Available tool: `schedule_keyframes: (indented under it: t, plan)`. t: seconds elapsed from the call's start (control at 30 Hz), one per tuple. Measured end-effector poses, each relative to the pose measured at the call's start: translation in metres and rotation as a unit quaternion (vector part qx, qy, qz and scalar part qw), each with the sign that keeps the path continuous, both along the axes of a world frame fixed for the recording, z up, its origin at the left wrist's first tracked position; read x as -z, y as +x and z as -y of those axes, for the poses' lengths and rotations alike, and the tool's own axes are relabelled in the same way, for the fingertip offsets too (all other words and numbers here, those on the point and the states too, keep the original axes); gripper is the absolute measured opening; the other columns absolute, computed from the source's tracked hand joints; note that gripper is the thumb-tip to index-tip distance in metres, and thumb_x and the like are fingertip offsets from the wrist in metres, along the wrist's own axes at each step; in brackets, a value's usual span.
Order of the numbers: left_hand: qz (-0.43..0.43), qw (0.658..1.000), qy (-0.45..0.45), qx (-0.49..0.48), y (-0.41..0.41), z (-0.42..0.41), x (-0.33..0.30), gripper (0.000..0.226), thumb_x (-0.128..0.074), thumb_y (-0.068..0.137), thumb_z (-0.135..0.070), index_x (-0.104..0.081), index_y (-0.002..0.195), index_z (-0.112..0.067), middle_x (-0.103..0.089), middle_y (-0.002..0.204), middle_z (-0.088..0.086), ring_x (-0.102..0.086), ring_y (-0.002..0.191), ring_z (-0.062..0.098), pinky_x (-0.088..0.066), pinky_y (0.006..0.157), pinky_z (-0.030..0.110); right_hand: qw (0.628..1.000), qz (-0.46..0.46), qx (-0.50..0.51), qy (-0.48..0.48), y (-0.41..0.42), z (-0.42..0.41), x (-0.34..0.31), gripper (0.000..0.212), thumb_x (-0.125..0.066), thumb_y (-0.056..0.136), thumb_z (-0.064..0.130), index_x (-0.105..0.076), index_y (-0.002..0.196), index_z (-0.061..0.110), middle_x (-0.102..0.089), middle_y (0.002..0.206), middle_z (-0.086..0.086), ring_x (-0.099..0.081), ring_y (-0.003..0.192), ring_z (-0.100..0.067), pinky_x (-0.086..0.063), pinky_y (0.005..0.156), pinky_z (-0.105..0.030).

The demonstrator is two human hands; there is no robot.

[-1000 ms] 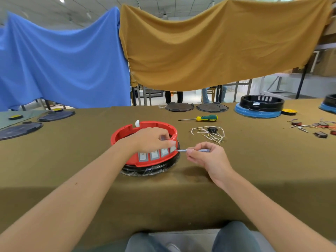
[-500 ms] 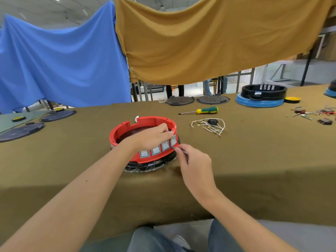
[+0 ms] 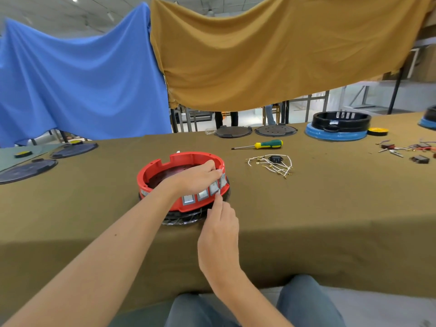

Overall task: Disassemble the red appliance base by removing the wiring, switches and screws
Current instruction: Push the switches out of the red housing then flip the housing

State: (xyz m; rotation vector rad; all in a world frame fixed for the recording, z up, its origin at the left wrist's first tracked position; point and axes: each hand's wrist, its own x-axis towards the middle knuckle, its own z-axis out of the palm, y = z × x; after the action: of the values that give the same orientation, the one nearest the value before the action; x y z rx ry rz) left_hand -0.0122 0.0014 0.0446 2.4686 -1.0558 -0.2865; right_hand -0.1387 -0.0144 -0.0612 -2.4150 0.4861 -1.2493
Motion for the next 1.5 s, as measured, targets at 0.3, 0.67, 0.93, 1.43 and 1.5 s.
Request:
schedule_keyframes:
  t: [0.3,0.67,0.93,1.43,1.5]
  plan:
    - [-0.026,1.0,-0.008,-0.003,0.002,-0.002,0.0,0.031,-0.034,0.102,-0.048,-0.046,0.086,-0.024,-0.058,0.089,-0.005,-0.053,0.079,0.012,-0.038,0.066,0.031,0.968,-0.104,-0.011,0.23,0.014,0.007,-0.034,0.039,-0.044,0.099,0.019,-0.031,0.135,0.007,-0.065,0.122,-0.009,-0.062,0.11,-0.029,-0.037,0.081,-0.033]
    - [-0.02,1.0,-0.02,0.006,-0.002,-0.001,-0.003,0.036,-0.03,0.106,-0.04,-0.052,0.104,-0.012,-0.061,0.113,0.007,-0.053,0.09,0.014,-0.044,0.081,0.032,0.92,-0.137,-0.071,0.36,0.005,0.035,-0.064,0.01,-0.035,0.103,0.023,-0.038,0.107,0.014,-0.056,0.099,-0.005,-0.053,0.087,-0.025,-0.037,0.061,-0.032]
    - [-0.034,0.999,-0.025,0.002,0.004,-0.001,-0.002,0.031,-0.034,0.106,-0.034,-0.055,0.102,-0.012,-0.063,0.104,0.005,-0.056,0.087,0.016,-0.047,0.079,0.033,0.902,-0.017,-0.028,0.431,0.02,0.001,-0.049,0.01,-0.035,0.104,0.023,-0.034,0.111,0.017,-0.062,0.106,-0.005,-0.057,0.087,-0.023,-0.034,0.053,-0.023]
    - [0.007,1.0,-0.029,0.003,0.003,-0.001,-0.001,0.032,-0.034,0.105,-0.037,-0.05,0.086,-0.018,-0.061,0.092,0.002,-0.052,0.077,0.014,-0.045,0.073,0.033,0.917,-0.159,-0.105,0.351,0.002,0.06,-0.065,0.014,-0.041,0.101,0.022,-0.05,0.107,0.013,-0.062,0.1,-0.004,-0.055,0.08,-0.017,-0.037,0.059,-0.031]
    - [0.003,1.0,-0.027,0.004,0.002,-0.001,-0.002,0.032,-0.034,0.105,-0.037,-0.05,0.087,-0.017,-0.061,0.095,0.004,-0.052,0.079,0.016,-0.048,0.078,0.035,0.926,-0.186,-0.087,0.317,0.005,0.056,-0.068,0.013,-0.04,0.101,0.022,-0.045,0.106,0.011,-0.06,0.104,-0.006,-0.055,0.086,-0.023,-0.033,0.06,-0.033]
